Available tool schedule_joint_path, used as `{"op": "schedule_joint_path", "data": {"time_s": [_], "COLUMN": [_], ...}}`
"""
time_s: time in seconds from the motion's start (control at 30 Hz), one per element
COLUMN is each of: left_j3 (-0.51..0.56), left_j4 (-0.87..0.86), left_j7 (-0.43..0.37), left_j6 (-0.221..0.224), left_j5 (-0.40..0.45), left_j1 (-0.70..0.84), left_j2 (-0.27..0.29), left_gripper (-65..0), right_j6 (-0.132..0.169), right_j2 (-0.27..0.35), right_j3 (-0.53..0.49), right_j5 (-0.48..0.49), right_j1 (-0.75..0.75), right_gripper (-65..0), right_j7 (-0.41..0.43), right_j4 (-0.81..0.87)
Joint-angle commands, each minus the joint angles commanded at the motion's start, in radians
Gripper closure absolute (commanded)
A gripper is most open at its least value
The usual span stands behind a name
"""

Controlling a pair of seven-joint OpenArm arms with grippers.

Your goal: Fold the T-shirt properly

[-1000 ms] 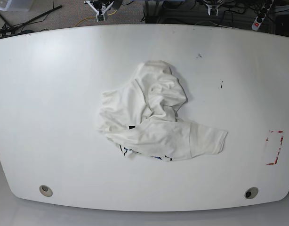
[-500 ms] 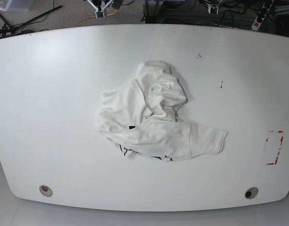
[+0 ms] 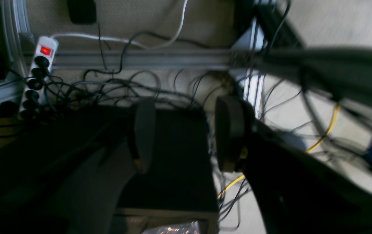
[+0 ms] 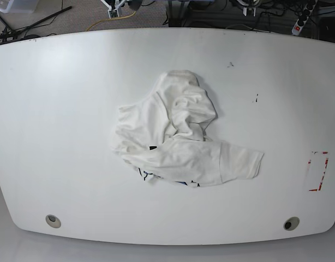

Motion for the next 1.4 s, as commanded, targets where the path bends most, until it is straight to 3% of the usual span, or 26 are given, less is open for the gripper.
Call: {"op": "schedule_joint_path", "data": {"time_s": [0.87, 1.13, 1.2, 1.27, 1.4], "left_j3": [0.000, -0.002, -0.002, -0.002, -0.002], "left_j4": [0.562, 0.631, 0.651, 0.666, 0.684], "left_j7": [0.000, 0.000, 0.000, 0.000, 0.000], "left_j6": [-0.002, -0.002, -0.002, -0.002, -0.002], "left_j5": [-0.015, -0.012, -0.012, -0.012, -0.012], "left_j1": [0.374, 0.423, 0.436, 0.445, 0.457], "left_j2": [-0.003, -0.003, -0.003, -0.003, -0.003], "left_gripper": [-26.9, -26.9, -26.9, -26.9, -26.9], "right_j6": [0.005, 0.008, 0.028, 0.068, 0.097], "right_j2": [-0.052, -0.057, -0.055, -0.054, -0.052], "right_j3": [0.000, 0.000, -0.002, -0.002, -0.002], "right_j5": [0.002, 0.017, 0.061, 0.095, 0.110], "right_j1": [-0.284, -0.321, -0.341, -0.358, -0.382], "right_gripper": [-19.5, -19.5, -19.5, -19.5, -19.5], "right_j7": [-0.003, -0.074, -0.075, -0.095, -0.183], "right_j4": [0.420, 0.529, 0.557, 0.595, 0.674]}}
